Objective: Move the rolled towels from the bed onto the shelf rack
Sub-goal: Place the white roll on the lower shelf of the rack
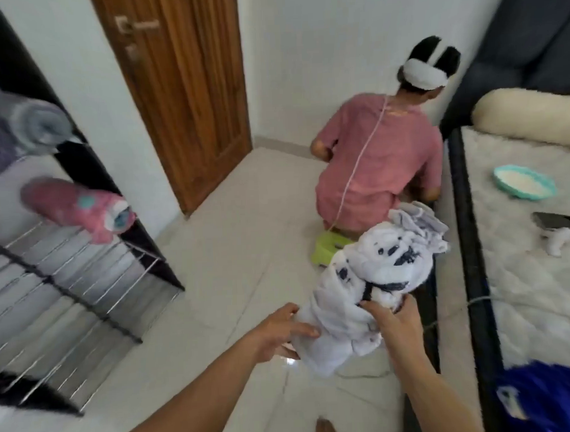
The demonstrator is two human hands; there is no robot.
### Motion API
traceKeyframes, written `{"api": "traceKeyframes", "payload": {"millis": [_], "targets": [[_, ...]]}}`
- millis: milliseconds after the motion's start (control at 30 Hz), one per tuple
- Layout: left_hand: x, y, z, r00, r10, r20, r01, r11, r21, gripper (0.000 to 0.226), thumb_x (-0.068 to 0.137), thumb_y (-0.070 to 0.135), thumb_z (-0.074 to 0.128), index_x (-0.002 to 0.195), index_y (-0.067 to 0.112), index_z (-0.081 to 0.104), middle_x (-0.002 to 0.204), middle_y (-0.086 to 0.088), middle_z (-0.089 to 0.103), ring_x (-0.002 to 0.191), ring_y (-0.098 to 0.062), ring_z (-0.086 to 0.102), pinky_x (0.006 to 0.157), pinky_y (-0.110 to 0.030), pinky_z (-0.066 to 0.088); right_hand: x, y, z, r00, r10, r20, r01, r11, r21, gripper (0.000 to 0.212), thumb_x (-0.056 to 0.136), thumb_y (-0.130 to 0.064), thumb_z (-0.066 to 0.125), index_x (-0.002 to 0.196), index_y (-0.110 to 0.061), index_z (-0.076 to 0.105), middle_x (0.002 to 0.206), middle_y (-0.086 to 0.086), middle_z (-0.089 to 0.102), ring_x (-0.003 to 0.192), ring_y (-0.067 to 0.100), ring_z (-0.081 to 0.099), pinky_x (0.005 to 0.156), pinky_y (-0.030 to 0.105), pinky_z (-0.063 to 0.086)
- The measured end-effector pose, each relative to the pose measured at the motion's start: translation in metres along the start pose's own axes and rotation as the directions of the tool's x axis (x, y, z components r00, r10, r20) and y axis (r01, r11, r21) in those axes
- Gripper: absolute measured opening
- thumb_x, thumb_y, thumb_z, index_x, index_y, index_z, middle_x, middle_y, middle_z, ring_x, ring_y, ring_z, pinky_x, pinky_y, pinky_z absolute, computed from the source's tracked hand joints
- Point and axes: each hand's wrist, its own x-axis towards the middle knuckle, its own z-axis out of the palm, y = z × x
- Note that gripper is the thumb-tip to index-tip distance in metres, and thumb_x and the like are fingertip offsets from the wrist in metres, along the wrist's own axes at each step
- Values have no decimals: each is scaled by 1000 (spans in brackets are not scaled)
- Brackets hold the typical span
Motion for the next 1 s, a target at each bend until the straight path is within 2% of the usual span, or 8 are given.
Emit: {"api": "traceKeyframes", "payload": {"millis": [200, 333, 433, 533, 633, 767, 900, 1000], "targets": [[-33, -41, -103, 941, 3, -338, -133, 923, -361, 56, 62, 23, 74, 113, 19, 51, 112, -2, 62, 99, -21, 62, 70, -32, 55, 19, -24, 156, 915, -99, 390, 159, 979, -125, 56, 69, -2, 77, 118, -8, 51, 105, 3, 67, 96, 22, 65, 80, 37, 52], [-39, -49, -165, 829, -73, -555, -236, 853, -465, 69, 60, 33, 71, 123, 19, 49, 124, -5, 60, 113, -27, 58, 84, -40, 56, 29, -35, 256, 788, -126, 603, 251, 960, -127, 55, 72, -1, 76, 115, -15, 44, 95, -11, 58, 93, 22, 60, 73, 26, 47], [-39, -48, -206, 749, -139, -648, -316, 785, -533, 73, 60, 39, 72, 127, 21, 48, 127, -5, 60, 113, -26, 59, 85, -41, 56, 34, -48, 321, 655, -127, 745, 303, 947, -105, 59, 72, -9, 78, 117, -23, 42, 98, -10, 55, 91, 15, 55, 65, 10, 41], [-35, -48, -233, 695, -190, -693, -390, 711, -585, 65, 66, 41, 68, 125, 23, 49, 126, -5, 61, 113, -26, 60, 86, -43, 56, 40, -63, 378, 531, -130, 837, 391, 914, -106, 62, 68, -21, 77, 121, -22, 44, 102, -6, 55, 91, 12, 53, 65, 6, 39], [-32, -47, -253, 664, -271, -697, -421, 634, -648, 59, 67, 35, 64, 123, 20, 52, 123, -7, 63, 107, -27, 62, 76, -38, 55, 48, -65, 429, 436, -78, 896, 464, 873, -150, 61, 75, -10, 75, 128, -12, 45, 107, -2, 55, 96, 14, 52, 78, 23, 42], [-24, -49, -277, 668, -314, -674, -469, 526, -710, 65, 63, 30, 59, 126, 14, 53, 115, -7, 65, 96, -25, 63, 76, -35, 54, 56, -65, 491, 342, -1, 940, 577, 789, -210, 63, 76, -12, 74, 132, -7, 44, 112, 3, 57, 107, 23, 56, 84, 28, 42], [-21, -47, -311, 682, -337, -649, -485, 457, -746, 71, 55, 29, 60, 125, 17, 54, 113, -8, 61, 93, -23, 60, 67, -30, 53, 58, -59, 551, 316, 92, 944, 666, 687, -290, 65, 73, -23, 73, 129, -8, 43, 125, 13, 59, 115, 34, 57, 94, 43, 47], [-25, -49, -346, 698, -326, -638, -480, 448, -754, 70, 45, 31, 64, 114, 20, 56, 112, -7, 60, 91, -24, 59, 69, -30, 53, 56, -56, 594, 323, 125, 938, 700, 636, -326, 64, 75, -28, 71, 128, -8, 41, 126, 15, 57, 116, 35, 55, 96, 44, 46]]}}
